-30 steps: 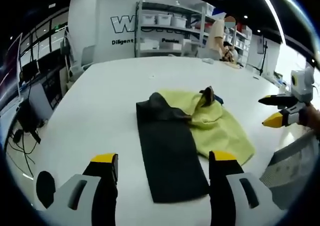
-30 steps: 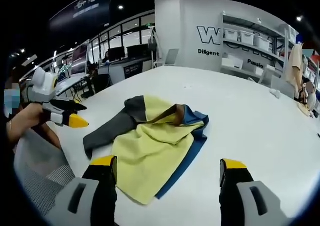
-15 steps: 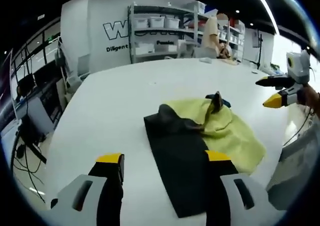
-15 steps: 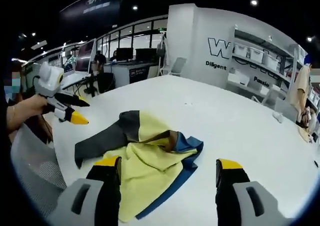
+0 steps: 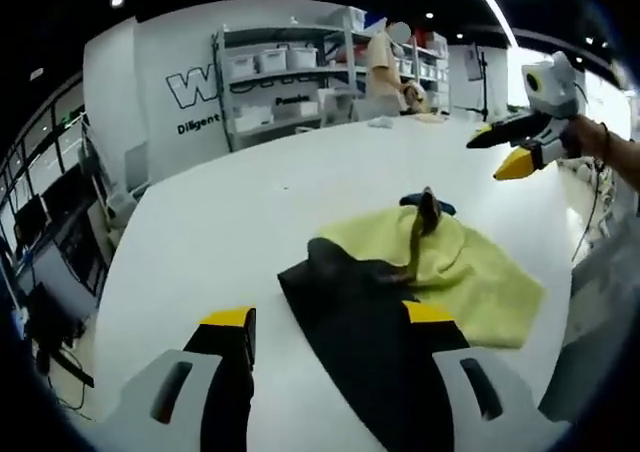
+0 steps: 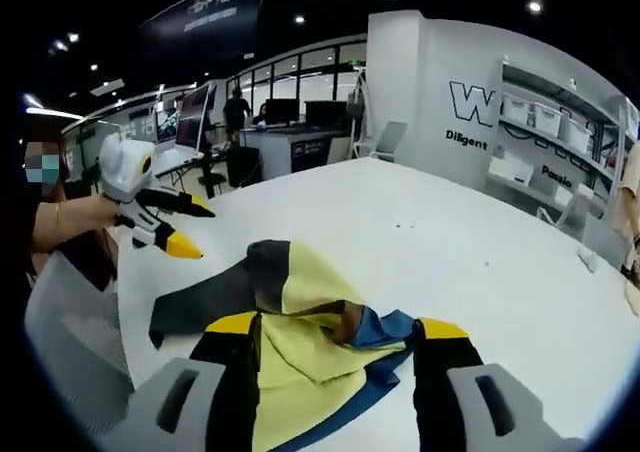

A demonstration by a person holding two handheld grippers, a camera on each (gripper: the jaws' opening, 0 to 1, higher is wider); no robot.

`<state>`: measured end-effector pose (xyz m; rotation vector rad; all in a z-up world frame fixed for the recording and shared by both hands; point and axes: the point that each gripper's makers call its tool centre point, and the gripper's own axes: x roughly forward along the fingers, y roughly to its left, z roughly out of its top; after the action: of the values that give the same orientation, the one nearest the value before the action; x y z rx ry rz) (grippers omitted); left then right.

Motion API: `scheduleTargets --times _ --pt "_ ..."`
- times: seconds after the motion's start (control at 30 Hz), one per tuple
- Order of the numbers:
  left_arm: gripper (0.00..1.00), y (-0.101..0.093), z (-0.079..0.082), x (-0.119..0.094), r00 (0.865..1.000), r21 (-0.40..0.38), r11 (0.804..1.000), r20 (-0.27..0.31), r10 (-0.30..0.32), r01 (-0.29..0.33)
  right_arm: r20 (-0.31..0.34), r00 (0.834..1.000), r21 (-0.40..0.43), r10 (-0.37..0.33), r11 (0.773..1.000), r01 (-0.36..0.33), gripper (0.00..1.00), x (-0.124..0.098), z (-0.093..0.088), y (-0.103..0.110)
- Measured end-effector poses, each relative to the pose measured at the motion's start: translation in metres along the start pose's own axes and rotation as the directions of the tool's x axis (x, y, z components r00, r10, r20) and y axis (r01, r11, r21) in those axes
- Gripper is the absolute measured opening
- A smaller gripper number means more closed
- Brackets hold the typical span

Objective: Fold the garment on the visible template until the final outline fits inside the template.

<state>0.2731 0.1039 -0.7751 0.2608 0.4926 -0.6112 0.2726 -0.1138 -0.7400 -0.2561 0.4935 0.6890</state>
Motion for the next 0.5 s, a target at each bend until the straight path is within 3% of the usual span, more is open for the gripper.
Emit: scheduleTargets --times 0.17,0.2,0.37,0.5 --pt "0.48 -0.009 -0.002 0.016 0.998 -0.042 0.997 -0.012 -0.066 0.066 -0.022 1.000 -0.018 -0.008 1.000 0.007 0.50 0.015 -0.003 -0.012" --pt "0.47 -0.010 -0.002 0.018 0.998 -0.036 0.997 -0.012 -0.069 0.069 0.000 1.000 -0.002 0.000 1.000 0.000 0.49 0.018 0.000 -0.013" --pt "0.42 -0.018 -0.001 0.032 0.994 0.016 0.994 -0.009 -0.105 0.105 -0.046 0.998 -0.039 0.036 0.999 -0.038 0.42 0.033 -0.010 -0.017" --pt "0.41 -0.031 0.007 0.044 0.983 0.051 0.982 0.024 -0.182 0.181 -0.073 0.996 -0.033 0.060 0.998 -0.062 0.32 0.043 -0.018 -0.019"
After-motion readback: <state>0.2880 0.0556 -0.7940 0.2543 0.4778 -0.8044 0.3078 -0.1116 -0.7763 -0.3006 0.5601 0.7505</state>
